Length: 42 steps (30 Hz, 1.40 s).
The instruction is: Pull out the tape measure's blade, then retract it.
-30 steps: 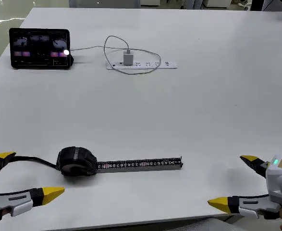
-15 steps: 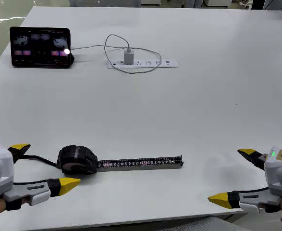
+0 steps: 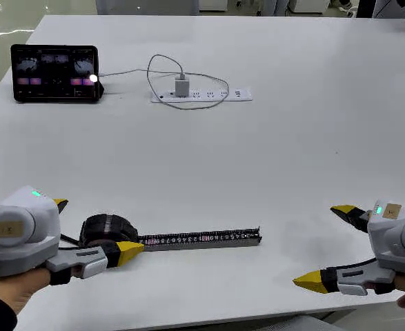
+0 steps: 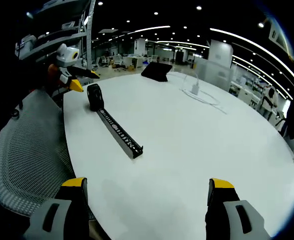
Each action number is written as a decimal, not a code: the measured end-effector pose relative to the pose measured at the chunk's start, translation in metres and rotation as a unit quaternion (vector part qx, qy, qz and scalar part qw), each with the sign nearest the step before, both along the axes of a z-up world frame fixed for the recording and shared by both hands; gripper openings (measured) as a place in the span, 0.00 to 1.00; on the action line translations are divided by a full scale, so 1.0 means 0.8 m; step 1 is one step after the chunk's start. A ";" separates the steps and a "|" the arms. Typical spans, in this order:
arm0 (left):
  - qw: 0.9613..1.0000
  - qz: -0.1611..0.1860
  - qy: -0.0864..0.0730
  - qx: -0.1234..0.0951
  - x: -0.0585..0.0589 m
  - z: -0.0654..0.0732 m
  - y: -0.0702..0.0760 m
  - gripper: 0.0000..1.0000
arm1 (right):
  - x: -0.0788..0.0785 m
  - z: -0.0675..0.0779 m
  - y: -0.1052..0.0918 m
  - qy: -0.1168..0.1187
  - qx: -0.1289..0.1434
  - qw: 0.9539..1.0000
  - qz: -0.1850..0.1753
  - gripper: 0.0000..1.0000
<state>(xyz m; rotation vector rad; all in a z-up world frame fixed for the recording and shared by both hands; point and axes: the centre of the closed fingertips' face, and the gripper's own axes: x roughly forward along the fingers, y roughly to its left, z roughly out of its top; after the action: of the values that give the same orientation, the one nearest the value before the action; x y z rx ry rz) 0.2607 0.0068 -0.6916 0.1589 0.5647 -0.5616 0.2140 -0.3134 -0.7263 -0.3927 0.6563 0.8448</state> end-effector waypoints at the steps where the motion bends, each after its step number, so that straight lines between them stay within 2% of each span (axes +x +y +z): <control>1: 1.000 0.002 -0.004 0.004 0.001 -0.001 -0.002 0.99 | 0.001 0.000 0.002 -0.001 -0.002 1.000 0.005 0.99; 5: 1.000 0.008 0.005 -0.002 0.004 -0.006 -0.010 0.99 | 0.004 0.002 0.009 -0.001 -0.006 1.000 0.023 0.99; 9: 0.999 0.022 0.008 -0.025 0.005 -0.009 -0.017 0.99 | 0.011 0.006 0.015 -0.002 -0.011 0.999 0.035 0.99; 12: 0.999 0.043 0.013 -0.029 0.008 -0.016 -0.014 0.99 | 0.016 0.007 0.018 -0.001 -0.013 0.999 0.042 0.99; 14: 0.998 0.054 0.010 -0.030 0.009 -0.018 -0.012 0.99 | 0.019 0.009 0.020 -0.001 -0.016 0.999 0.047 0.99; 15: 0.998 0.061 0.007 -0.030 0.011 -0.018 -0.010 0.99 | 0.021 0.009 0.021 -0.003 -0.018 0.999 0.050 0.99; 17: 0.996 0.083 0.005 -0.043 0.012 -0.021 -0.008 0.99 | 0.023 0.010 0.024 -0.002 -0.023 0.998 0.058 0.99; 20: 0.993 0.110 0.015 -0.042 0.009 -0.037 -0.006 0.99 | 0.027 0.011 0.030 -0.006 -0.034 0.997 0.074 0.99; 24: 0.994 0.109 -0.004 -0.022 0.008 -0.043 -0.013 0.99 | 0.032 0.011 0.038 -0.009 -0.050 0.993 0.104 0.99; 25: 0.994 0.111 -0.002 -0.021 0.009 -0.043 -0.015 0.99 | 0.033 0.011 0.039 -0.008 -0.053 0.993 0.108 0.99; 27: 0.992 0.124 -0.006 -0.024 0.014 -0.040 -0.016 0.99 | 0.035 0.011 0.043 -0.005 -0.056 0.991 0.119 0.99; 29: 0.989 0.145 -0.011 -0.035 0.018 -0.036 -0.015 0.99 | 0.036 0.010 0.048 -0.002 -0.061 0.989 0.134 0.99; 31: 0.987 0.153 -0.024 -0.033 0.022 -0.033 -0.013 0.99 | 0.036 0.008 0.051 0.003 -0.067 0.986 0.150 0.99; 34: 0.987 0.157 -0.022 -0.037 0.020 -0.038 -0.013 0.99 | 0.038 0.006 0.056 0.010 -0.070 0.984 0.163 0.99; 37: 0.985 0.169 -0.021 -0.034 0.021 -0.046 -0.007 0.99 | 0.041 0.002 0.058 0.018 -0.074 0.982 0.173 0.99; 39: 0.982 0.184 -0.039 -0.035 0.028 -0.042 0.004 0.99 | 0.043 -0.001 0.061 0.021 -0.076 0.980 0.183 0.99; 40: 0.979 0.192 -0.049 -0.046 0.033 -0.040 0.009 0.99 | 0.042 -0.001 0.063 0.022 -0.076 0.979 0.191 0.99; 41: 0.978 0.197 -0.050 -0.047 0.034 -0.045 0.015 0.99 | 0.041 -0.001 0.067 0.025 -0.071 0.977 0.200 0.99; 42: 0.979 0.193 -0.047 -0.034 0.035 -0.052 0.020 0.99 | 0.042 -0.002 0.069 0.029 -0.066 0.977 0.200 0.99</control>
<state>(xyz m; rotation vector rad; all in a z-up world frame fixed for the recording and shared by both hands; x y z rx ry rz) 0.2890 0.0226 -0.7329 0.0096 0.4680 -0.1934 0.2476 -0.2582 -0.7279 -0.6350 0.7011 1.2028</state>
